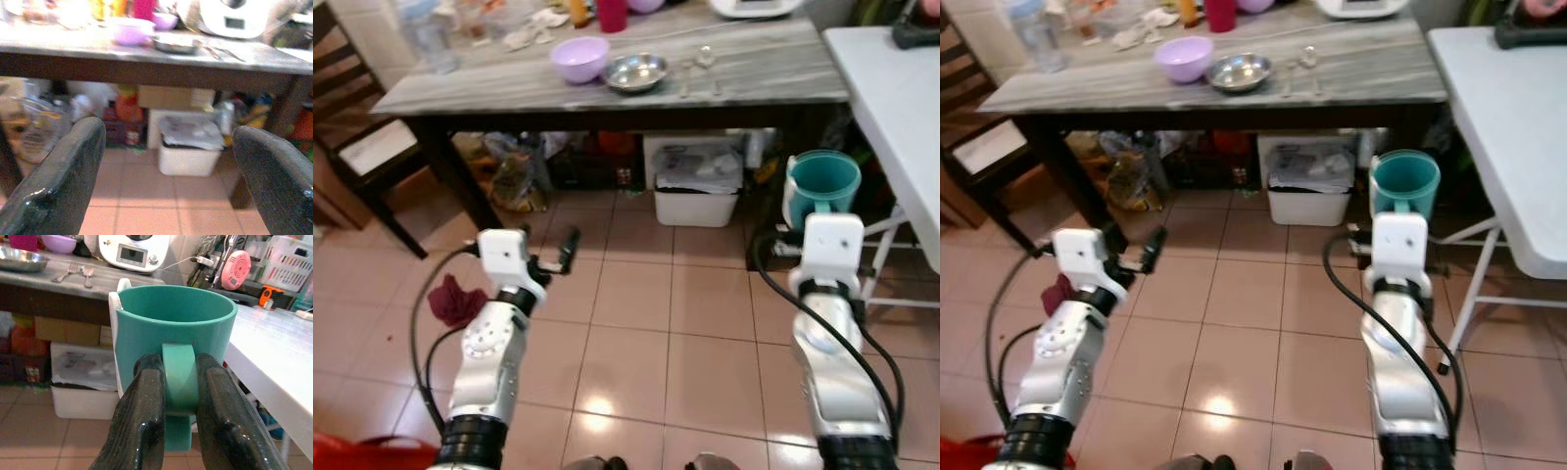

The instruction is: Setting the table

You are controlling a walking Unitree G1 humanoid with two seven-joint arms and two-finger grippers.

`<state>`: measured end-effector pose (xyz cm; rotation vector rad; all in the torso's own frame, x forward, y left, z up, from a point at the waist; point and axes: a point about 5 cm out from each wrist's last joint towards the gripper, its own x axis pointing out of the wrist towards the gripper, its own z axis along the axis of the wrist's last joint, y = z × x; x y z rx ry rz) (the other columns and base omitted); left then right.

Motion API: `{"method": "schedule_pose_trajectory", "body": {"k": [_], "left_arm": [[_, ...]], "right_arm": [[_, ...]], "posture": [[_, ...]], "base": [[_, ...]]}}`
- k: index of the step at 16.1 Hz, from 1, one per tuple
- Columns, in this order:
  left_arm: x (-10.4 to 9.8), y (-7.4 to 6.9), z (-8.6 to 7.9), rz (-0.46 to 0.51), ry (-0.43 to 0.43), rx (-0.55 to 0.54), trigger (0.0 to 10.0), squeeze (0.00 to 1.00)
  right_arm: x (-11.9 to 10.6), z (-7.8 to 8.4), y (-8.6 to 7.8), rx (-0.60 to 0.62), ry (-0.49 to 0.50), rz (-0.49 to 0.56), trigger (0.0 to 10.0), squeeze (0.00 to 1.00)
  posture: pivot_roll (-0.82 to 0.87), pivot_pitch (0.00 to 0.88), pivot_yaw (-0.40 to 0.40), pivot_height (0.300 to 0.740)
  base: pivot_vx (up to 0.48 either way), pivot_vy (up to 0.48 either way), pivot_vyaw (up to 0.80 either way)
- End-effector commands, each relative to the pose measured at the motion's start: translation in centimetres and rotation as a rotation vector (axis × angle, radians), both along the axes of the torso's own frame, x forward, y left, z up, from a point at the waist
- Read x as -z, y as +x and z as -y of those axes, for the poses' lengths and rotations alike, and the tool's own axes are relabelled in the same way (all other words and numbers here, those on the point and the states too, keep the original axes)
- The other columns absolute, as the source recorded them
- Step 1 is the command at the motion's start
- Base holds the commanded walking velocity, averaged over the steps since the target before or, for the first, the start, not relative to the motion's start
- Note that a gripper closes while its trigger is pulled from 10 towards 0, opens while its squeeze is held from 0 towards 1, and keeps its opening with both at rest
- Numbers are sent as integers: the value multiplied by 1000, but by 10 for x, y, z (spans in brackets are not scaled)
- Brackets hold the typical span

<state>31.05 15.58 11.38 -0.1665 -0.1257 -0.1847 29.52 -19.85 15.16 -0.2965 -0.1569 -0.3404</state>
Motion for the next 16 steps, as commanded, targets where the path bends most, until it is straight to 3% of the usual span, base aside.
{"method": "schedule_pose_trajectory", "body": {"k": [1,3,4,7,12,16], "left_arm": [[-2,-1,-15,9,22,-59,10000,0],[0,-7,-25,5,42,-86,10000,0],[2,-16,-31,6,74,-103,10000,0],[9,-30,-37,-8,83,-107,10000,0],[10,-39,-20,2,55,-5,10000,0],[9,-38,-14,2,38,37,10000,0]], "right_arm": [[-8,-2,-1,-21,-1,44,10000,0],[-9,-2,-4,-41,-11,51,10000,0],[-8,-1,-9,-56,-14,54,10000,0],[-5,2,-16,-51,-24,46,10000,0],[-5,3,-16,-69,-20,40,10000,0],[-3,1,-16,-68,-19,29,10000,0]], "posture": [[-181,108,85,740],[-172,109,79,740],[-169,111,78,740],[-158,114,75,740],[-157,116,82,740],[-166,112,83,740]], "base": [[0,0,0],[0,0,0],[0,0,0],[0,0,0],[55,0,0],[436,0,-741]]}}
